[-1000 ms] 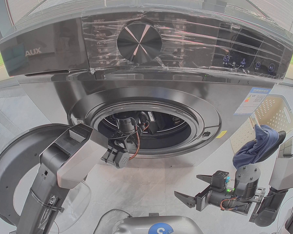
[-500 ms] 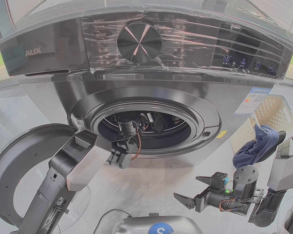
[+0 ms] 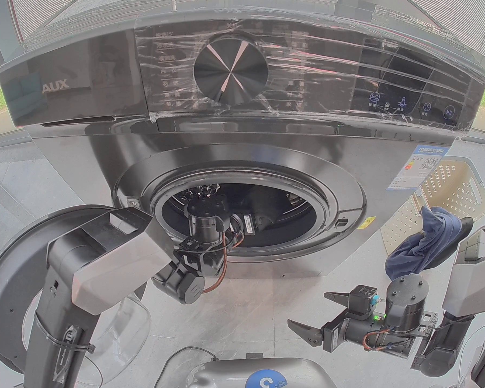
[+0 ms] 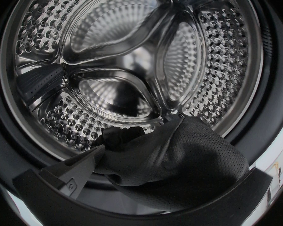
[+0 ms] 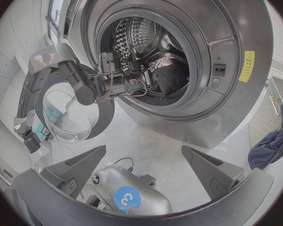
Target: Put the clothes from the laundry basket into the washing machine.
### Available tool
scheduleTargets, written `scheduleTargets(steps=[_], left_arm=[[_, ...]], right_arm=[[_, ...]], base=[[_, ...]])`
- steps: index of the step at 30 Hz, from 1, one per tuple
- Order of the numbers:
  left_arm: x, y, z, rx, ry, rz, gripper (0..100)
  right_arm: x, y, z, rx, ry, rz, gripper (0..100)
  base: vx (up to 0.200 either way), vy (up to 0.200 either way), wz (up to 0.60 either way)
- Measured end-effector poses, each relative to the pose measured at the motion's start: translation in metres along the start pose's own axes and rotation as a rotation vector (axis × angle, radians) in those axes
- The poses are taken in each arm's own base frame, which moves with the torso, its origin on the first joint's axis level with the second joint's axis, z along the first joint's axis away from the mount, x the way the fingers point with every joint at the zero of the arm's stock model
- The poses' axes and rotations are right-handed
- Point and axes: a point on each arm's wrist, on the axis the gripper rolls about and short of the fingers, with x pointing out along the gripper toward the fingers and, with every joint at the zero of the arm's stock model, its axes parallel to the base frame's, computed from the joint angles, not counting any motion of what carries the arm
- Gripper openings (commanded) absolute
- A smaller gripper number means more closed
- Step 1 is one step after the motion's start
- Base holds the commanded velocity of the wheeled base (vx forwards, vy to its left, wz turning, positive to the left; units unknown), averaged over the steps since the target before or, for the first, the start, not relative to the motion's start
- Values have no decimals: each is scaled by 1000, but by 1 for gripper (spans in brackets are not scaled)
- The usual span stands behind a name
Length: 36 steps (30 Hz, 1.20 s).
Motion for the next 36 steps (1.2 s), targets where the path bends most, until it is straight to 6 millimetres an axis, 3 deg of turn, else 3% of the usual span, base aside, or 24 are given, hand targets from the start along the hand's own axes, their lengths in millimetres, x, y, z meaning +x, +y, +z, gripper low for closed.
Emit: scheduleTargets(steps=[11,19,29,36], left_arm=[[-54,-27,11,46,110,-94,100],[-77,-25,4,68,187,-124,100],[-81,-28,16,36,120,-220,100],[-62,-30,29,-1,-27,-195,100]], right_arm=[[-1,0,1,1,-3,0,100],[-1,0,0,0,-2,-1,100],[0,0,0,0,0,-1,100],[0,1,0,-1,2,3,100]], base=[[0,0,0],[0,0,0],[0,0,0],[0,0,0]])
